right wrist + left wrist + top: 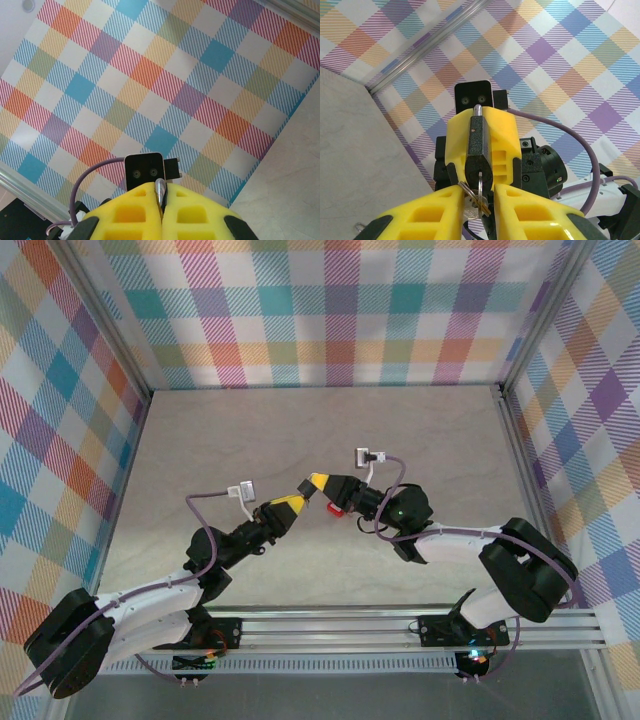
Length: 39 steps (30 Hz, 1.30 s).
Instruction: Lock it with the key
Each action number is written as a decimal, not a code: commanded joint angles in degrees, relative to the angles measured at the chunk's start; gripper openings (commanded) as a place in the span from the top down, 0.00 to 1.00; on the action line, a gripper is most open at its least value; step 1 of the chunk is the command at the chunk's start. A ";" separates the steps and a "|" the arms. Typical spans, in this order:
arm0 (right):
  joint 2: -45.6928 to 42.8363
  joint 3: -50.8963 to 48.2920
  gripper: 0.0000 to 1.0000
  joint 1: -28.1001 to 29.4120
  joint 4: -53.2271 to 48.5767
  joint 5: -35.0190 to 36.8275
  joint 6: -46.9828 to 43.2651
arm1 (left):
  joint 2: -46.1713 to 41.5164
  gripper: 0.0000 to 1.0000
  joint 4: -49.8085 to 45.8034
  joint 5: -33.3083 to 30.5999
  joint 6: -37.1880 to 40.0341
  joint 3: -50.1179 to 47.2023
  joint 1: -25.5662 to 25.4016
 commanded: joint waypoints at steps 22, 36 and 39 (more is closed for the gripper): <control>0.14 -2.18 1.00 1.65 2.05 -0.83 -2.35 | -4.32 1.00 2.90 -5.31 0.34 -1.26 2.41; -0.02 -3.14 1.00 -0.49 2.05 3.98 -8.57 | -6.27 1.00 2.21 -6.67 -4.05 -4.36 2.78; -0.29 -3.31 1.00 -1.44 2.05 4.81 -9.48 | -6.72 1.00 1.87 -6.67 -4.50 -4.88 2.78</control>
